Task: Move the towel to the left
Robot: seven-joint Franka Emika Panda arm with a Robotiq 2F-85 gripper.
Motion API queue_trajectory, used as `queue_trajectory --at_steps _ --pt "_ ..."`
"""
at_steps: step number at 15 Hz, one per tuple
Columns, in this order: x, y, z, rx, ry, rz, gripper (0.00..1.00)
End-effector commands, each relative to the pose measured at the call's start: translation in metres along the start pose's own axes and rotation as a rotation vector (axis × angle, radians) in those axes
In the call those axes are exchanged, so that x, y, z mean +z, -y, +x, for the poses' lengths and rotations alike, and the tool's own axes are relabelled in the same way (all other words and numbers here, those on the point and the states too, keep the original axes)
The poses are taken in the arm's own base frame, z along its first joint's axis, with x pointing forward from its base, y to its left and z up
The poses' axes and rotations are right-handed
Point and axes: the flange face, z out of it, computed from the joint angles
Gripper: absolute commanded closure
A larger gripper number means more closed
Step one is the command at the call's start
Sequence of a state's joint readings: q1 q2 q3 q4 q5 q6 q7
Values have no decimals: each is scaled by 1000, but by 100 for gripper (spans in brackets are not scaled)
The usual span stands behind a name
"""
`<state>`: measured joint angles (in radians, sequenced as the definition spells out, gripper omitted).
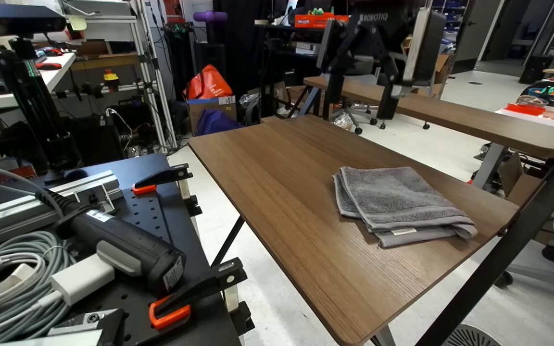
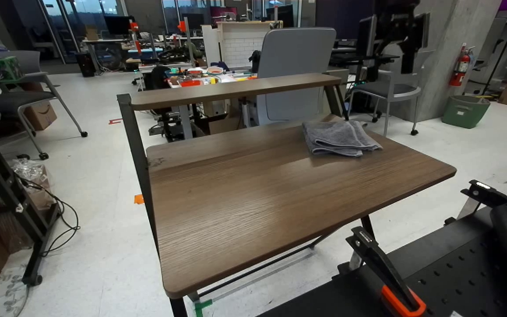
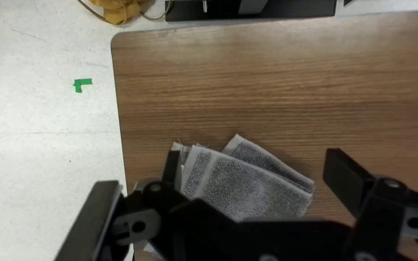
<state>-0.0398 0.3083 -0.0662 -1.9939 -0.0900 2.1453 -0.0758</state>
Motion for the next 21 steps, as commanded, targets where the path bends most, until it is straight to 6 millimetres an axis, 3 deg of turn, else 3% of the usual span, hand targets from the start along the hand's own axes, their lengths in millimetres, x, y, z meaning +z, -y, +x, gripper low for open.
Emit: queue_trajectory --at_steps 1,5,10,17,21 --pt "32 -7 58 84 3 -10 0" --pt "57 -20 99 154 -4 -17 0" --pt "90 -23 130 205 -15 -19 0" --pt "137 -12 141 195 13 -42 0" --pt "154 11 127 132 58 -40 0"
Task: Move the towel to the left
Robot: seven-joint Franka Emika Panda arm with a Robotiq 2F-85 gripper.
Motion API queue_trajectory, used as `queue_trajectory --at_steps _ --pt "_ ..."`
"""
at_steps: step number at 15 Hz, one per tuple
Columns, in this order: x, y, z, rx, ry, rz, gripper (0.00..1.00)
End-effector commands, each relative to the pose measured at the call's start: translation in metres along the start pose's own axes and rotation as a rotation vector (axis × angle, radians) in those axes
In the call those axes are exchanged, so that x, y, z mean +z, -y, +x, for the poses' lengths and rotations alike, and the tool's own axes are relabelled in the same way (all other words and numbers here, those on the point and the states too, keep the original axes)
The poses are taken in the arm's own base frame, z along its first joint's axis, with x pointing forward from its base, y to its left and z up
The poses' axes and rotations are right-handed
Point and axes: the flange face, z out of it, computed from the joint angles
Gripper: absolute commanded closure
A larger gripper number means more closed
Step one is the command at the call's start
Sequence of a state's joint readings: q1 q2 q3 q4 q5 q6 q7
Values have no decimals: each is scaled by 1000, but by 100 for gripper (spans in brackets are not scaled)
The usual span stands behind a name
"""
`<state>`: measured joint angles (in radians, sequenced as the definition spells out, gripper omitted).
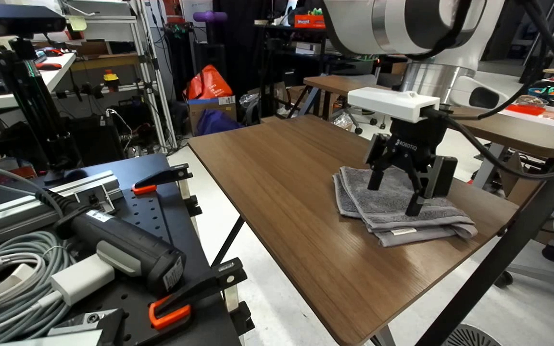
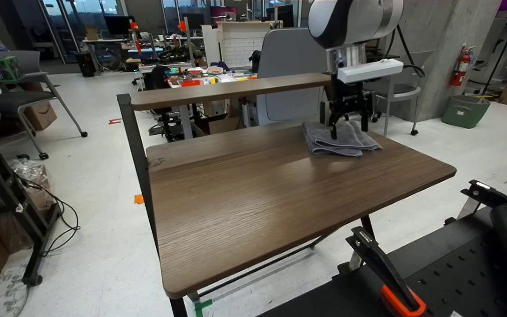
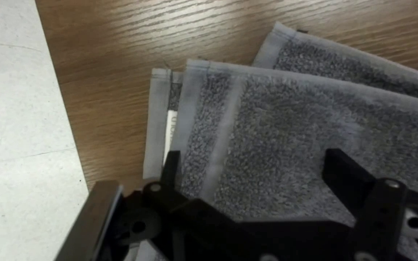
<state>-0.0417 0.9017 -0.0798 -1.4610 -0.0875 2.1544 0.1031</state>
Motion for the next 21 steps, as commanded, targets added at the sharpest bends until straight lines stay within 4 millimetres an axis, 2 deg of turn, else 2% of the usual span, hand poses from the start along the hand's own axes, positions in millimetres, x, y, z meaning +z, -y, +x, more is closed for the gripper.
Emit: queue_trajectory --at_steps 1,8,15,18,21 --pt "7 25 -16 -72 11 -6 0" --pt "31 102 -64 -261 50 -49 0" --pt "53 202 -125 -457 32 -83 0" --pt "51 241 -149 -527 20 -82 0" --pt "43 269 -167 -571 19 -81 0"
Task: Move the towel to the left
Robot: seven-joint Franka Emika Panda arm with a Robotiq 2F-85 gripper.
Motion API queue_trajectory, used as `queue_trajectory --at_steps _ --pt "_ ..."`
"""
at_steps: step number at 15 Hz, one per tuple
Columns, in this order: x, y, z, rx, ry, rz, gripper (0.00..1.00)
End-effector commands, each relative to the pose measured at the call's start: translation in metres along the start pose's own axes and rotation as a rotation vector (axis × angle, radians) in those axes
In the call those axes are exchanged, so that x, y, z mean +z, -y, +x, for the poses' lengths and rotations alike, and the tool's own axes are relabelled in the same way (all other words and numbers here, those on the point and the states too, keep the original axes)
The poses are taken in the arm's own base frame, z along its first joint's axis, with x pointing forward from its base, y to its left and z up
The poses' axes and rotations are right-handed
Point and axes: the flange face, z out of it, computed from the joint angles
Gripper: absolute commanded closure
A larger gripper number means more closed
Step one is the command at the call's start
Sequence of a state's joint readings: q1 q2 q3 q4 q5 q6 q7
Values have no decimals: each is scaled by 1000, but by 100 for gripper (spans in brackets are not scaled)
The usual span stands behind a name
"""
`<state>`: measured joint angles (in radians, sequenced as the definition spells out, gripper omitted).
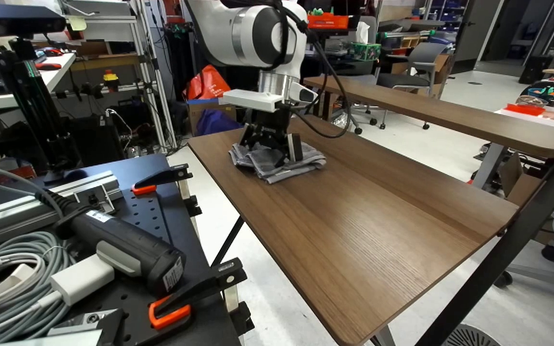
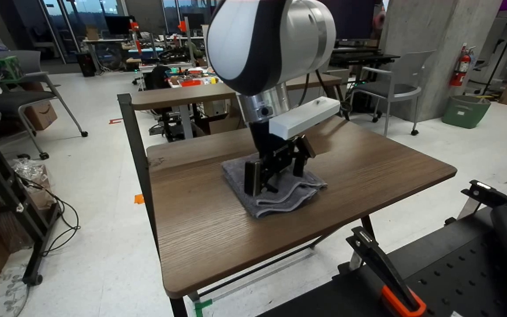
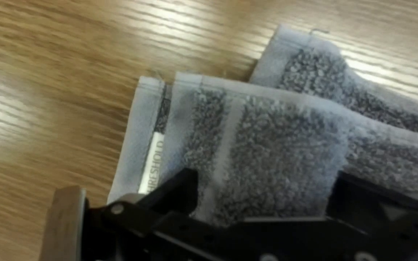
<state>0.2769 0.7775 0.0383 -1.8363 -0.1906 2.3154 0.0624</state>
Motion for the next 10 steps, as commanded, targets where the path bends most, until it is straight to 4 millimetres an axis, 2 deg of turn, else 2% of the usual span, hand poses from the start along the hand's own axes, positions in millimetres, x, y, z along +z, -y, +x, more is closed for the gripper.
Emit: queue_trajectory --at_steps 1,3,5,7,8,9,10 --pt "-5 38 -9 -47 -18 -7 0" --pt "-29 48 -16 -66 -36 2 0" --pt "-64 50 -26 -71 -74 -13 0" --pt "-106 39 -40 -66 -135 -17 0" --pt "-124 25 -48 -61 -154 -30 0" --pt "-92 43 -20 -62 -115 -8 0" --pt "-108 38 -25 -56 -131 -11 0"
